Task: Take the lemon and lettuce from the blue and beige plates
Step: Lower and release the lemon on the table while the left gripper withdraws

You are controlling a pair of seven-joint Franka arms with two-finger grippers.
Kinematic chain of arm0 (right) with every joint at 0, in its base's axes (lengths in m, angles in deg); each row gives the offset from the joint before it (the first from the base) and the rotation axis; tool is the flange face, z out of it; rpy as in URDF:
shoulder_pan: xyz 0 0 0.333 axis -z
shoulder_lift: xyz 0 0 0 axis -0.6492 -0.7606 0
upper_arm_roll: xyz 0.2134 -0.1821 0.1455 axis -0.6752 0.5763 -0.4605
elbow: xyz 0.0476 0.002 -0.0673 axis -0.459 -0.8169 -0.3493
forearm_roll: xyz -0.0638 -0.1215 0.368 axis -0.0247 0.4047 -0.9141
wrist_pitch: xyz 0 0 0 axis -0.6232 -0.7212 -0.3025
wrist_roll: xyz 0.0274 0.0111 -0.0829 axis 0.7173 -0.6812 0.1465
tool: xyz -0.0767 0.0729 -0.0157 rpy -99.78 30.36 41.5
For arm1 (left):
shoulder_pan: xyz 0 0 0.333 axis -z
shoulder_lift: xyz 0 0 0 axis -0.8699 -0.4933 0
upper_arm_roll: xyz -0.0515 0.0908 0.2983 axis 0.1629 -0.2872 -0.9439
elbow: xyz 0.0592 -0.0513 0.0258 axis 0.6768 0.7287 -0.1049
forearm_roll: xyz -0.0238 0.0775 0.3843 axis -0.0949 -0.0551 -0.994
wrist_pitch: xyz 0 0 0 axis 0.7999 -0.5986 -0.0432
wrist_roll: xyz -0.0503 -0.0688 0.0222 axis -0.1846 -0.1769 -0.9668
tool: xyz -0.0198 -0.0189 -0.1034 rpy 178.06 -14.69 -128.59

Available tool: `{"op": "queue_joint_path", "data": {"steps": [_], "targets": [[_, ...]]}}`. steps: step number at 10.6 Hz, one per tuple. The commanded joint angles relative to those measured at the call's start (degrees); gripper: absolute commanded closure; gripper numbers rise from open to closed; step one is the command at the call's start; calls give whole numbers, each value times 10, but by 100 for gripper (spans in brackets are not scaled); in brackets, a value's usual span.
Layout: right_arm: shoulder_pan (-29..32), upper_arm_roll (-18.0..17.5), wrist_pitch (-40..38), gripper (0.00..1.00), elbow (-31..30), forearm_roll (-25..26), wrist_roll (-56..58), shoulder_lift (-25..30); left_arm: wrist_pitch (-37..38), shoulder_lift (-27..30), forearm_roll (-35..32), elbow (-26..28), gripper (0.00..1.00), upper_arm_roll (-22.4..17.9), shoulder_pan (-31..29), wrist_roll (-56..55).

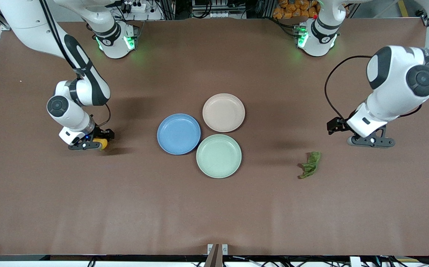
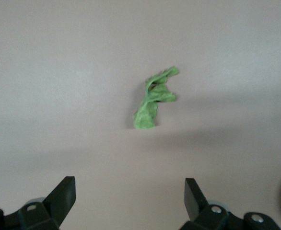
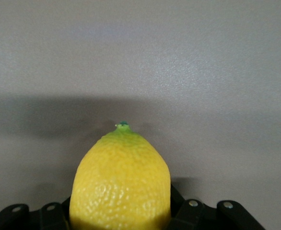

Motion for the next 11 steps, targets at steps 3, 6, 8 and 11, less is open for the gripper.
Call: {"op": "queue_joint_path", "data": {"steps": [3,6,8,11], "targets": [[1,-1,22,15,-5,-32,7,-7,107,25,-12,-82,0,-6,20,0],[-1,-1,15,0,-3,-32,7,-1,178,38,-16,-133,0,-1,20,-1],[-3,0,-14,0,7,-32,7,6,224,41,-18,-173,0,-1,21,-1],[-3,0,-96,0,39,-32,7,30,272,43,-28,-203,0,-1,20,-1]]}}
